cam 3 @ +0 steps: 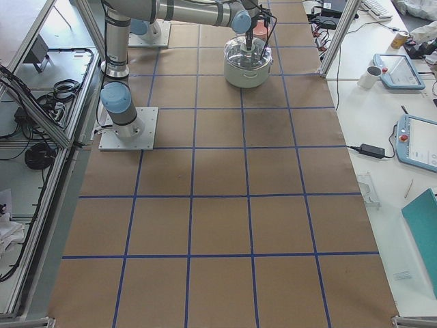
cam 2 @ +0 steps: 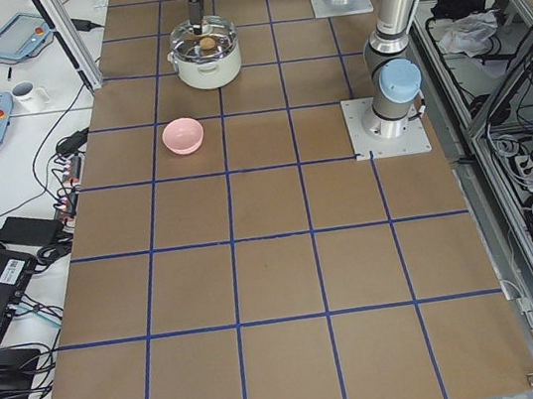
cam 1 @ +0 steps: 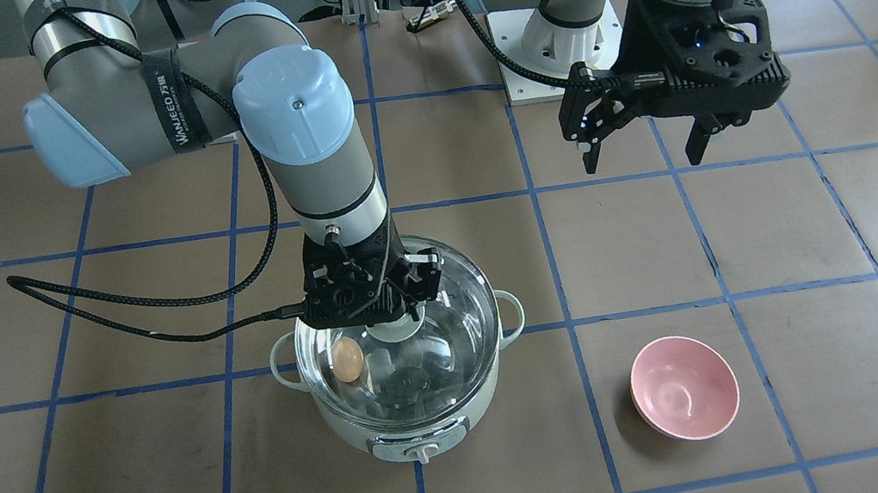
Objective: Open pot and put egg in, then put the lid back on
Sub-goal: 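Move the held glass lid over the pot with the right gripper and lower it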
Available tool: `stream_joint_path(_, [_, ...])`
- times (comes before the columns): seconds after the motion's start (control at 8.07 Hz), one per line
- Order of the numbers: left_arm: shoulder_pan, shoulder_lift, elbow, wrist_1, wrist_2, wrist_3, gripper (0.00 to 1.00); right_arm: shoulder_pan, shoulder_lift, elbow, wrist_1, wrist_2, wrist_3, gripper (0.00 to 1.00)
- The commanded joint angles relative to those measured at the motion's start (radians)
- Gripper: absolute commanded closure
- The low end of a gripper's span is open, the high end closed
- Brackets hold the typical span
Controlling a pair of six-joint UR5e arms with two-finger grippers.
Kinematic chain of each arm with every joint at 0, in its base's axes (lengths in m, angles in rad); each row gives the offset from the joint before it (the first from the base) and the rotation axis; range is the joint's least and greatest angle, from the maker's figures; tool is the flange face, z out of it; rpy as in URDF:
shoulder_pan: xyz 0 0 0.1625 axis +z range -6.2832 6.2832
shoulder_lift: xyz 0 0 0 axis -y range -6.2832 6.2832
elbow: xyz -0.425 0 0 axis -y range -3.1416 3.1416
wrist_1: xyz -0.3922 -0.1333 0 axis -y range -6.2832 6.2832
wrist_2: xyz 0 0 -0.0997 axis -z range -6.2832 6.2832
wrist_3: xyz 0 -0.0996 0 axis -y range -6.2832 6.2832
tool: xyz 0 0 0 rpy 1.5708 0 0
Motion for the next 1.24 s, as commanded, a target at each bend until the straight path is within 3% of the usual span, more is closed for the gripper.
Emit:
stream_joint_path(0.0, [0.001, 0.001, 0.000, 0.000, -0.001, 0.000, 0.00, 0.000, 0.001, 0.000, -0.001, 0.000, 0.004, 0.58])
stream_joint_path(0.12, [0.001, 0.001, 0.000, 0.000, -0.001, 0.000, 0.00, 0.000, 0.001, 0.000, -0.001, -0.002, 0.005, 0.41])
stream_joint_path(0.25, [0.001, 0.001, -0.002, 0.000, -0.002, 0.000, 0.00, 0.000, 0.001, 0.000, -0.001, -0.002, 0.007, 0.13])
stream_joint_path(0.37, [0.001, 0.001, -0.002, 0.000, -0.001, 0.000, 0.00, 0.000, 0.001, 0.000, -0.001, -0.002, 0.007, 0.00])
stream_joint_path(0.62, [0.001, 0.001, -0.002, 0.000, -0.001, 0.000, 0.00, -0.002, -0.001, 0.000, -0.002, 0.000, 0.007, 0.00])
stream_joint_path(0.87, [0.001, 0.001, -0.002, 0.000, -0.001, 0.000, 0.00, -0.085, -0.033, -0.007, 0.011, 0.001, -0.080, 0.00])
stream_joint_path(1.12, [-0.001, 0.001, -0.002, 0.000, 0.001, 0.000, 0.00, -0.194, -0.149, -0.007, 0.182, 0.001, -0.285, 0.00])
